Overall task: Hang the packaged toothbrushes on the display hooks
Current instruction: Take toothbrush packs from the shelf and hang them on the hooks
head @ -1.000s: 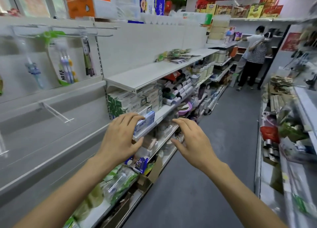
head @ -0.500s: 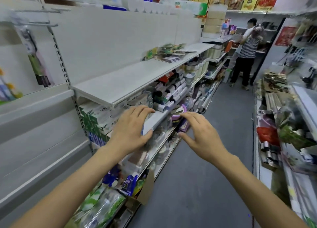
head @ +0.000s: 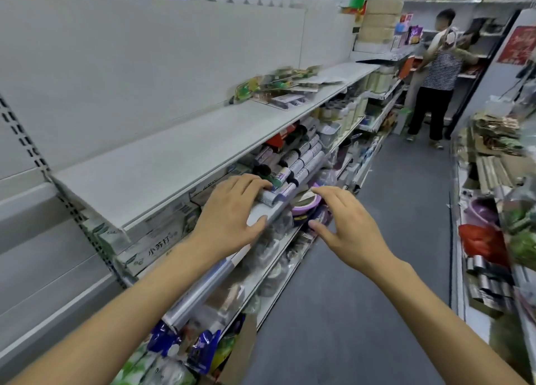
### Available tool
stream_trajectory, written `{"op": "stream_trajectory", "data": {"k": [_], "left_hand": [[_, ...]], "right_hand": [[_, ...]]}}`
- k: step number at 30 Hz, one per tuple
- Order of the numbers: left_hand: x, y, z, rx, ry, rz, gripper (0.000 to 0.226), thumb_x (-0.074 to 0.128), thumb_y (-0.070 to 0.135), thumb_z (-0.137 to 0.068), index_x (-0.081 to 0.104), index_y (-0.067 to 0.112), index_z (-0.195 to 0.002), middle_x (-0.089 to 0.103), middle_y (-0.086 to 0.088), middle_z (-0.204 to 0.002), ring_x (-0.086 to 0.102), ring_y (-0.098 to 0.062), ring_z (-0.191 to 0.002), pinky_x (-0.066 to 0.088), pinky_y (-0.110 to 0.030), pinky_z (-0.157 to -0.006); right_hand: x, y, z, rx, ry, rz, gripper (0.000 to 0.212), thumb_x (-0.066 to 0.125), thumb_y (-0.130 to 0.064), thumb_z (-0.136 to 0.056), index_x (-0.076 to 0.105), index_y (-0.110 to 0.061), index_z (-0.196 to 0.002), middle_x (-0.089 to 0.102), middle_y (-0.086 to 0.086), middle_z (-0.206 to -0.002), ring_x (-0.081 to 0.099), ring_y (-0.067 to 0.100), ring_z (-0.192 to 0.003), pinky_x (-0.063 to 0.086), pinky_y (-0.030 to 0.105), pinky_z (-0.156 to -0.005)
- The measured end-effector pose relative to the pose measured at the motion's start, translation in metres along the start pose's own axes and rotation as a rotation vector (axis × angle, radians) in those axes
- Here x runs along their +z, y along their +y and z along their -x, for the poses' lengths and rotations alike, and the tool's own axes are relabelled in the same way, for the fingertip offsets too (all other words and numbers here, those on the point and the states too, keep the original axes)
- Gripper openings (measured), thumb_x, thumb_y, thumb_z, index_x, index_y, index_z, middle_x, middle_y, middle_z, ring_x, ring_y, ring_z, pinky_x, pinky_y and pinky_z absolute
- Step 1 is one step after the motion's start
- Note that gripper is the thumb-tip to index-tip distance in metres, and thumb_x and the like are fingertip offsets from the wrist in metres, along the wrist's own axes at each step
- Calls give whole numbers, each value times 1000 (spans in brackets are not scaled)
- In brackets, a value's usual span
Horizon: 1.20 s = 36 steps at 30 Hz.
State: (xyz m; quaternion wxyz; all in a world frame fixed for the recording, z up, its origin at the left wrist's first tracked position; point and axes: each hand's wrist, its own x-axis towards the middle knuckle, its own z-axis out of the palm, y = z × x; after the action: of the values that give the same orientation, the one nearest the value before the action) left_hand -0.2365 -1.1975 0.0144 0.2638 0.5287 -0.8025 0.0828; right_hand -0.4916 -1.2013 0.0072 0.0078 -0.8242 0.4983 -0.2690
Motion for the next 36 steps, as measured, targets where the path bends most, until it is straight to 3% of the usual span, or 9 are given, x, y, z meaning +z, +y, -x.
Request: {"op": "stream_trajectory", "data": {"k": [19, 23, 26, 31, 36], "left_hand": [[145, 16, -245, -267, 19, -157, 55, 65, 39, -82, 50, 28, -134, 53, 8, -133, 47, -15, -124, 36, -31, -105], [160, -7, -284, -317, 2, -186, 55, 63, 39, -85, 48, 28, -137, 52, 6, -134, 47, -16, -123, 36, -33, -105], [167, -34, -314, -339, 16, -221, 53, 63, 38, -86, 48, 27, -136, 52, 4, -134, 48, -19, -124, 39, -37, -106], [161, -90, -364, -321, 53, -331, 53, 60, 40, -87, 48, 25, -137, 52, 2, -136, 47, -22, -125, 41, -43, -103], [145, -154, -414, -396, -34, -461, 61, 63, 40, -88, 45, 19, -142, 48, -5, -142, 48, -30, -123, 43, -45, -99]], "right_hand": [[12, 276, -216, -250, -107, -55, 61, 66, -35, -94, 41, -21, -148, 49, -5, -145, 39, 14, -136, 30, 28, -113], [32, 304, -270, -281, -113, -92, 60, 65, -37, -95, 42, -21, -147, 48, -5, -146, 38, 13, -137, 33, 30, -115], [50, 318, -315, -300, -113, -112, 58, 63, -38, -96, 41, -21, -147, 47, -5, -146, 37, 12, -136, 27, 24, -112], [80, 327, -397, -348, -89, -138, 59, 63, -36, -95, 44, -16, -146, 50, 2, -145, 42, 21, -136, 37, 39, -114], [101, 327, -472, -350, -59, -191, 58, 64, -34, -95, 43, -16, -146, 48, 3, -144, 42, 22, -133, 40, 39, -109]]}}
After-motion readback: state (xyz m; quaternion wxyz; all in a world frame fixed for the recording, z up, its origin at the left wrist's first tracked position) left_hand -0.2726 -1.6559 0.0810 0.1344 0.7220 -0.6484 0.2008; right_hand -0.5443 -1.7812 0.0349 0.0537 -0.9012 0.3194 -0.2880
